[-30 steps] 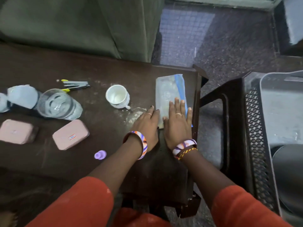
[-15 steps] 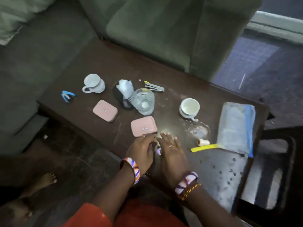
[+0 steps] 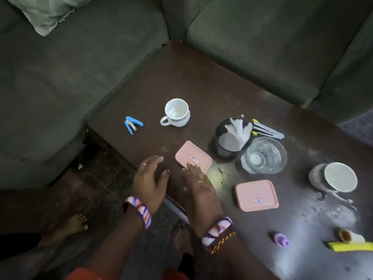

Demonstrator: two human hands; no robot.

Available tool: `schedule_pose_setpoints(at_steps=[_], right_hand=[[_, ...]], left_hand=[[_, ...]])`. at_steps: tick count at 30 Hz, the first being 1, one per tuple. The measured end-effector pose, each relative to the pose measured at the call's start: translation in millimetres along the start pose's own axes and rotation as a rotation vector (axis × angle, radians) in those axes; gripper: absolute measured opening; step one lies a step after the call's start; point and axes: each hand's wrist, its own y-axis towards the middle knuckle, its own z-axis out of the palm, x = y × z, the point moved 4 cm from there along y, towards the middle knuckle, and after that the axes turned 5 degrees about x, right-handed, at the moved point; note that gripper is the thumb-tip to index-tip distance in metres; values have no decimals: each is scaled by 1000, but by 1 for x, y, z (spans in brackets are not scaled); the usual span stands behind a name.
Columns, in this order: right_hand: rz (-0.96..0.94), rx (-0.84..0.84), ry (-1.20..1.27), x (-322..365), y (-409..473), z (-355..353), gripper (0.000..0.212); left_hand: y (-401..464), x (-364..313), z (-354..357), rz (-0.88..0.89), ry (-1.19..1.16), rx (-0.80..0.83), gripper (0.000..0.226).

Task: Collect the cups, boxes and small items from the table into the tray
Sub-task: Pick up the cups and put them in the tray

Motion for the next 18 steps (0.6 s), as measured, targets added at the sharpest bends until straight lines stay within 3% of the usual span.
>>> schedule_pose_setpoints(at_steps=[3,6,8,11,18], right_hand=[[-13,-56,-6,9,22,9,50],[-8,-91,-37,13,28,15,45],[-22,-90,-54,12,27,18,46],[-44,-107,-53,5,18,15,46],[-107,-267,1,-33,-26,-36,44]], left_hand=[[46,-2,-11,-24,-81,13,73],[97,-22,-10,76,97,92,85],[126,-35,-3,98,198,170,79],[149,-43,8,-1,205,229,68],[148,-64,4,42,245,15,37]])
